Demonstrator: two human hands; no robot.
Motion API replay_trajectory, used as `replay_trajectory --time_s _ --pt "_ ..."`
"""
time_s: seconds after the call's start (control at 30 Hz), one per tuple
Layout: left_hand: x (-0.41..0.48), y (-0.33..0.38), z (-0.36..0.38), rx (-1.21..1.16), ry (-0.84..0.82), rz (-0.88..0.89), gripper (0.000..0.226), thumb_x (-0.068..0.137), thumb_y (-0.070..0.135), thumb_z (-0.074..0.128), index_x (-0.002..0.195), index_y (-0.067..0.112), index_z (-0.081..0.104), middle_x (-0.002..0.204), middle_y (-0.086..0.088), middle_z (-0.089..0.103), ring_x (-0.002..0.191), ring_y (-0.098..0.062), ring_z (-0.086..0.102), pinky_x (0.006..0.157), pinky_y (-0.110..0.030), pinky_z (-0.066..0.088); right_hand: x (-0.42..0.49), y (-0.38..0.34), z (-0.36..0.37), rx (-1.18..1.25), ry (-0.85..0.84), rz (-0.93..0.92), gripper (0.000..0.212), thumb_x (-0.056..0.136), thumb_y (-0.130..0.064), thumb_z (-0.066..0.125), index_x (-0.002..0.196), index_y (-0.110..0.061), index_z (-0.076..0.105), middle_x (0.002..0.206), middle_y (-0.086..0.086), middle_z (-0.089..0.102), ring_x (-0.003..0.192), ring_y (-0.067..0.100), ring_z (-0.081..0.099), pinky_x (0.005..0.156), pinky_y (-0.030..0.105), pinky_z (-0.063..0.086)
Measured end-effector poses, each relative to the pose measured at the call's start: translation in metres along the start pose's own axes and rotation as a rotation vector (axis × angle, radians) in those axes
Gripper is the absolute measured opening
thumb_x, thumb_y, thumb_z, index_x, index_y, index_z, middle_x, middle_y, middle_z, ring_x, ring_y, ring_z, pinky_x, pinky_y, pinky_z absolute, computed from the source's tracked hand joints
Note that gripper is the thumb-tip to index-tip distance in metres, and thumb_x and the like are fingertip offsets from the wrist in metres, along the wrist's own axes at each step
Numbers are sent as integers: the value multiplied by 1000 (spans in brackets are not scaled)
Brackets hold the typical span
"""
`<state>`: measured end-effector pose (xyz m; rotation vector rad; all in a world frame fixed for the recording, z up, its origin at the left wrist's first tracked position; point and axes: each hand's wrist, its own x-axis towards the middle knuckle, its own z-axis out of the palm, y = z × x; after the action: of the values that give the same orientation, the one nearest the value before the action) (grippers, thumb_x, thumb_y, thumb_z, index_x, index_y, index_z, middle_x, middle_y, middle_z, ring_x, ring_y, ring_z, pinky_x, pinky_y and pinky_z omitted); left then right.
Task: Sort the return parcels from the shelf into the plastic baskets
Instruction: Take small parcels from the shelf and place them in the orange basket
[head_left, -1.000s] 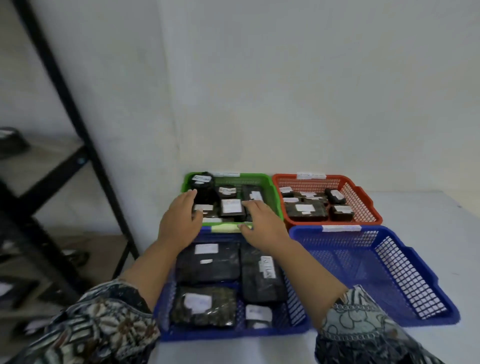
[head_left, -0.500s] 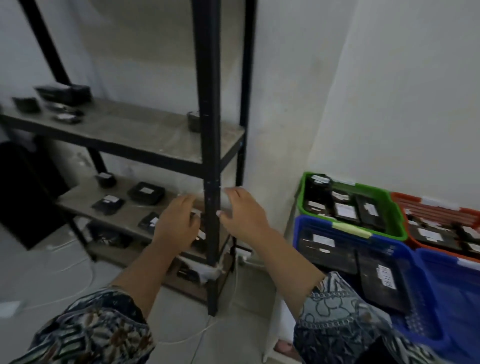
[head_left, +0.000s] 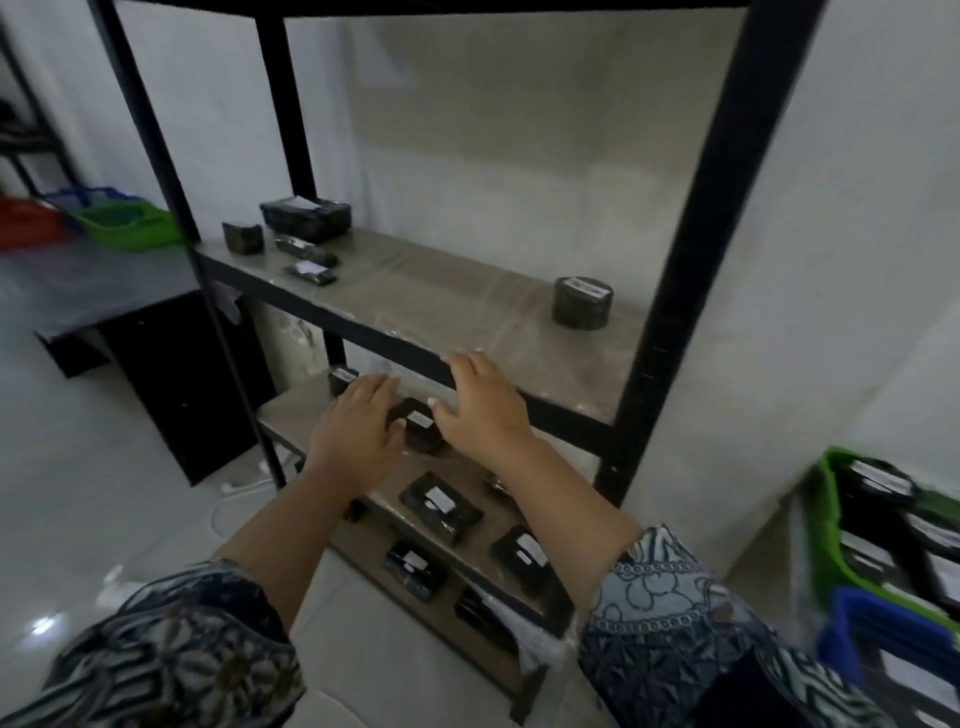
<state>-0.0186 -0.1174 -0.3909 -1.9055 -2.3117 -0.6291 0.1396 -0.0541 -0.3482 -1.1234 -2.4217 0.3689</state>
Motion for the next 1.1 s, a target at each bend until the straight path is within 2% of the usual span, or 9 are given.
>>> replay_trajectory --time_s 0.23,0.37,0.57,0.73,0.9,1.1 --pt "64 -82 -15 24 42 -114 56 92 28 48 144 13 33 149 -6 32 139 -22 26 111 -40 27 102 -20 31 11 -38 0 60 95 -36 51 147 -17 27 154 4 25 143 21 22 115 39 27" --pt "95 -126 -25 35 54 -125 56 90 27 49 142 12 36 146 -8 36 136 -23 32 110 -41 31 145 -34 47 2 -65 18 60 96 -36 49 148 -16 27 154 4 25 142 22 24 114 38 28" --pt "140 -189 -30 -10 77 -91 57 93 30 49 144 11 32 150 -8 32 141 -24 22 114 -41 24 203 -57 76 -30 -43 75 61 95 -38 50 148 -16 26 153 3 26 140 20 27 111 36 30" --pt "186 -259 -34 -46 67 7 55 92 25 51 141 7 37 147 -11 36 139 -26 26 114 -40 24 262 -83 98 -34 9 220 61 95 -41 48 147 -18 27 153 4 26 139 22 28 109 38 31" --pt "227 -321 -37 -43 25 177 54 91 26 53 139 5 40 144 -12 39 135 -27 33 110 -41 31 311 -115 126 25 68 360 59 95 -45 48 146 -20 30 152 5 30 135 24 35 105 38 35" --pt "262 -364 -28 -53 14 392 56 84 39 38 132 10 46 137 -10 47 129 -30 42 106 -44 37 346 -126 158 71 114 519 66 91 -58 44 145 -23 32 151 4 32 133 24 38 108 39 35"
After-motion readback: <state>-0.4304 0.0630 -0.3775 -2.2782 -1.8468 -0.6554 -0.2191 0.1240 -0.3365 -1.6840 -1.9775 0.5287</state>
